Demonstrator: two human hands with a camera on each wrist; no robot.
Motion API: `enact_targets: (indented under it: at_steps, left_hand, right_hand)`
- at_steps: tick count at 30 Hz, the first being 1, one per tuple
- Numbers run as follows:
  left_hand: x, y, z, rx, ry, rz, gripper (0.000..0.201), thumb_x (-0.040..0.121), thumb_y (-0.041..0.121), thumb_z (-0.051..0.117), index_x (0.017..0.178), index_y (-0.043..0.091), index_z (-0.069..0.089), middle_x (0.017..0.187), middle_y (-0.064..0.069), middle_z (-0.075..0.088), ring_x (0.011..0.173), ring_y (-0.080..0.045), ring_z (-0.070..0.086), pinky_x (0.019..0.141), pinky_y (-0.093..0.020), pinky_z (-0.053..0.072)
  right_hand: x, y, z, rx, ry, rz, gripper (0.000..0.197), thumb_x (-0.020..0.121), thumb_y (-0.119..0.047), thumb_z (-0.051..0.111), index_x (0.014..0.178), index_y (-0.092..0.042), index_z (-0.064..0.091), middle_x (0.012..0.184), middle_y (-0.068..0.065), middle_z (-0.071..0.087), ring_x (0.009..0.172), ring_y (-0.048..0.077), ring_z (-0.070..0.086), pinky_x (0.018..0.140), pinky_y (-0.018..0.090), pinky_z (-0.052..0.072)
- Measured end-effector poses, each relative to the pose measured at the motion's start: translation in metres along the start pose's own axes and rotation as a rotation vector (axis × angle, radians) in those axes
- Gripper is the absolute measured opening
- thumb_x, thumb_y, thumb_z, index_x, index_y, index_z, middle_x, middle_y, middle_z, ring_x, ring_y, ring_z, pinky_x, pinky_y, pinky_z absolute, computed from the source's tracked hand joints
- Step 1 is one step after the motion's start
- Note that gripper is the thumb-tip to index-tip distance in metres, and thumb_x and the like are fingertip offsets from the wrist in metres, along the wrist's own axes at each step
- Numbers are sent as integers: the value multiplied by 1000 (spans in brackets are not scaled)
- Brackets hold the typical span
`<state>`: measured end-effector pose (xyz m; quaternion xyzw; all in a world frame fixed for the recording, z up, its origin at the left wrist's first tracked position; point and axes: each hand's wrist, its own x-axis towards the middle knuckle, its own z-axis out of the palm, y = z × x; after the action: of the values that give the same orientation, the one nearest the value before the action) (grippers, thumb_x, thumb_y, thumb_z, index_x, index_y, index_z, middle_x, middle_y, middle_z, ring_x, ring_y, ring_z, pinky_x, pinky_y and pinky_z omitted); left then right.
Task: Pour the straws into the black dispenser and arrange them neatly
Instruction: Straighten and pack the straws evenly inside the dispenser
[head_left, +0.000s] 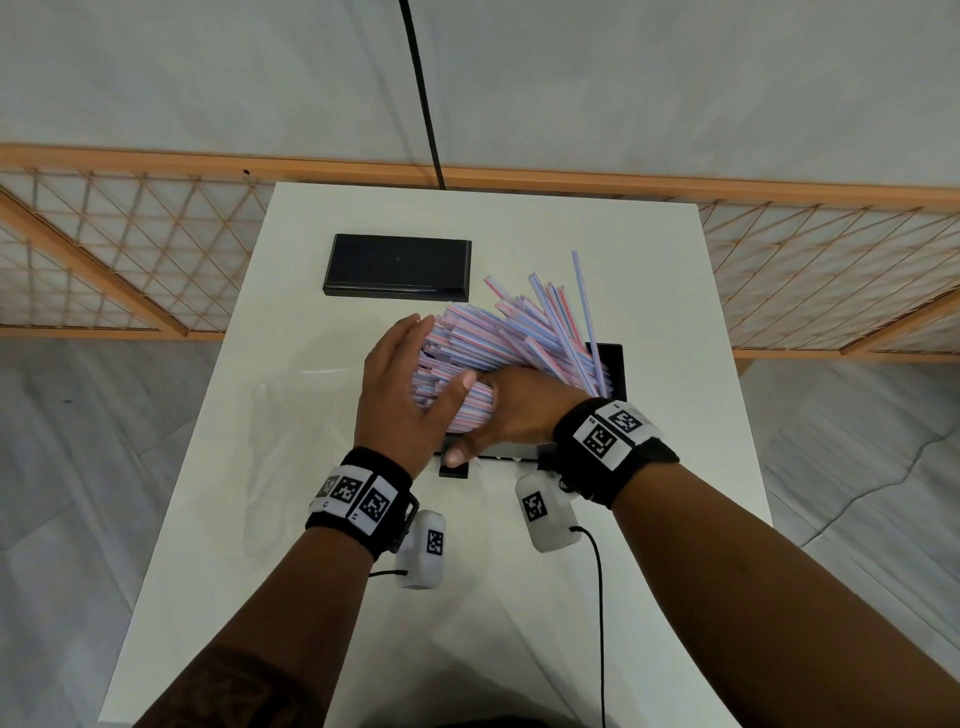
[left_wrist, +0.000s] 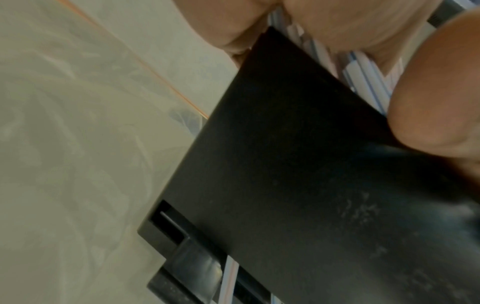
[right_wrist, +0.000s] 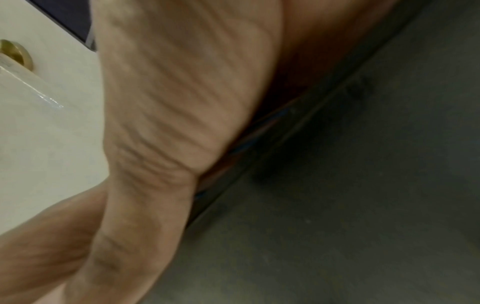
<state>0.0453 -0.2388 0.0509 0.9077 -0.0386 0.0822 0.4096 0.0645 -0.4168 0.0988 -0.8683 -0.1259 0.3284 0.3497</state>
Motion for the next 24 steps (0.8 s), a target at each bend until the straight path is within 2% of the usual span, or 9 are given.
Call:
enact_targets:
  at_steps: [2,8,12,15,16,18,19,21,24]
  left_hand:
    - [-1,1,1,-2,-1,-3,69,90,54,62,149,30,36,155,10,34,141,-10,34,112,-29,35]
    - [-2,3,2,40,-5,-28,65,93,55,57,149,28,38,157,11,33,141,-9,36,110,-25,33]
    - [-3,5,0,55,-23,-41,66,93,57,54,150,28,37,157,10,34,139,-10,38,109,-23,33]
    - [-4,8,-2,35,-19,-33,65,92,55,57,148,27,40,156,10,34,137,-8,39,109,-26,39]
    - [-4,9,-4,23,-15,-26,65,90,55,60,146,27,41,156,10,31,135,-6,39,106,-23,41]
    - [-2,14,-6,-22,-4,-24,67,85,55,67,143,28,45,157,10,24,130,0,39,97,-11,39]
    - [-1,16,-7,-41,0,-32,70,82,55,71,142,28,46,158,10,21,129,0,40,95,-9,38]
    - [2,18,-6,-54,1,-56,75,78,54,76,142,27,46,158,10,22,133,-3,39,100,-16,40]
    - [3,18,-3,-68,9,-78,75,78,51,78,141,25,45,152,8,34,133,-7,42,106,-25,42]
  right_hand:
    - [-2,-1,-2,6,-9,-20,77,65,-49,91,133,-37,57,118,-23,56,110,-1,49,99,19,33]
    - [-2,0,0,-2,-10,-38,80,68,-49,90,138,-36,53,121,-23,52,112,-1,45,100,18,30]
    - [2,3,7,-3,6,-42,86,64,-60,88,139,-39,53,136,-20,57,124,4,50,111,26,35]
    - [3,4,11,-3,13,-24,88,59,-69,85,137,-42,53,136,-20,59,126,5,52,114,33,38]
    - [1,4,11,0,24,-21,87,60,-69,85,137,-42,53,137,-20,59,127,5,51,115,33,37]
    - [-3,4,10,-30,39,-18,83,65,-66,84,137,-41,52,140,-17,57,129,7,50,111,27,36]
    - [-5,4,10,-65,49,-13,83,67,-66,83,139,-39,51,140,-14,57,128,8,50,105,24,35]
    - [-7,4,13,-130,101,-10,83,67,-67,82,137,-33,54,132,-10,62,122,12,54,96,23,38]
    - [-7,4,20,-124,207,-53,88,62,-62,87,135,-25,55,126,-9,63,116,13,57,94,24,42]
